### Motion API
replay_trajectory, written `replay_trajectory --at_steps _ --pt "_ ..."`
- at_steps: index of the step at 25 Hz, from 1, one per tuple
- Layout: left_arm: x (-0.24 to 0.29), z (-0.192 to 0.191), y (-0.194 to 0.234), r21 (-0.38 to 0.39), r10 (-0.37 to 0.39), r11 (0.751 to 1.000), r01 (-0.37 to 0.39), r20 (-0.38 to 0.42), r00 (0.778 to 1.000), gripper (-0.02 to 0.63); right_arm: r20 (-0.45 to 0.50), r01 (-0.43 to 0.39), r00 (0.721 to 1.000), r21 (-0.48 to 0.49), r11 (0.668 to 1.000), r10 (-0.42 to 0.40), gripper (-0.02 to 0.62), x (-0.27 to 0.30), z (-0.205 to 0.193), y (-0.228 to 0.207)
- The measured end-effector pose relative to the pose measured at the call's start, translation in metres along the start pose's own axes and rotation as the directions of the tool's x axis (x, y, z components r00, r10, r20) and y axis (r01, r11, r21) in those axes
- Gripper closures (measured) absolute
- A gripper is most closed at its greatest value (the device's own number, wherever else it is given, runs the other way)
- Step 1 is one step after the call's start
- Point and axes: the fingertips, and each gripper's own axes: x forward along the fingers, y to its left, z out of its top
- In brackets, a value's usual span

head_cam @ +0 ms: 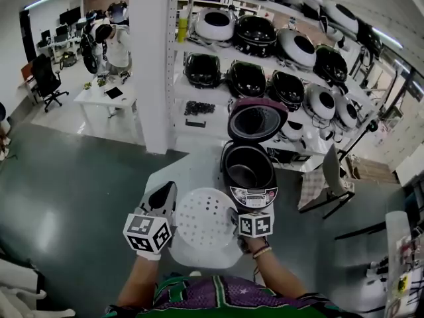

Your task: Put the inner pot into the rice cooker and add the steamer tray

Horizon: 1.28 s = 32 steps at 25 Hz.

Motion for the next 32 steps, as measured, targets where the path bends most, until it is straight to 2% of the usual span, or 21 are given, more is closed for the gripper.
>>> replay_trajectory --at_steps 4,14,18,24,32 --pt "0.003 0.004 -0.009 0.002 -0.023 1.000 0.023 -0.002 1.000 0.583 0.025 0.041 0.999 0.012 0.999 -0.041 0.583 -0.023 0.027 -0.011" --pt "0.013 0.013 -0.024 0.007 -0.065 0.998 0.065 -0.005 0.998 0.583 0.112 0.075 0.990 0.087 0.993 -0.084 0.583 -0.065 0.074 -0.030" --pt "0.025 0.013 -0.033 -0.002 -0.080 0.997 0.080 -0.009 0.997 0.584 0.136 0.134 0.981 0.062 0.989 -0.141 0.583 -0.082 0.089 -0.054" --pt "0.048 0.008 -0.043 -0.013 -0.053 0.999 0.052 -0.027 0.998 0.584 0.161 0.139 0.975 0.092 0.986 -0.152 0.581 -0.094 0.105 -0.096" --pt "0.087 0.002 -0.070 0.029 -0.020 0.999 0.020 -0.022 1.000 0.583 0.186 0.135 0.970 0.108 0.985 -0.153 0.582 -0.101 0.141 -0.157"
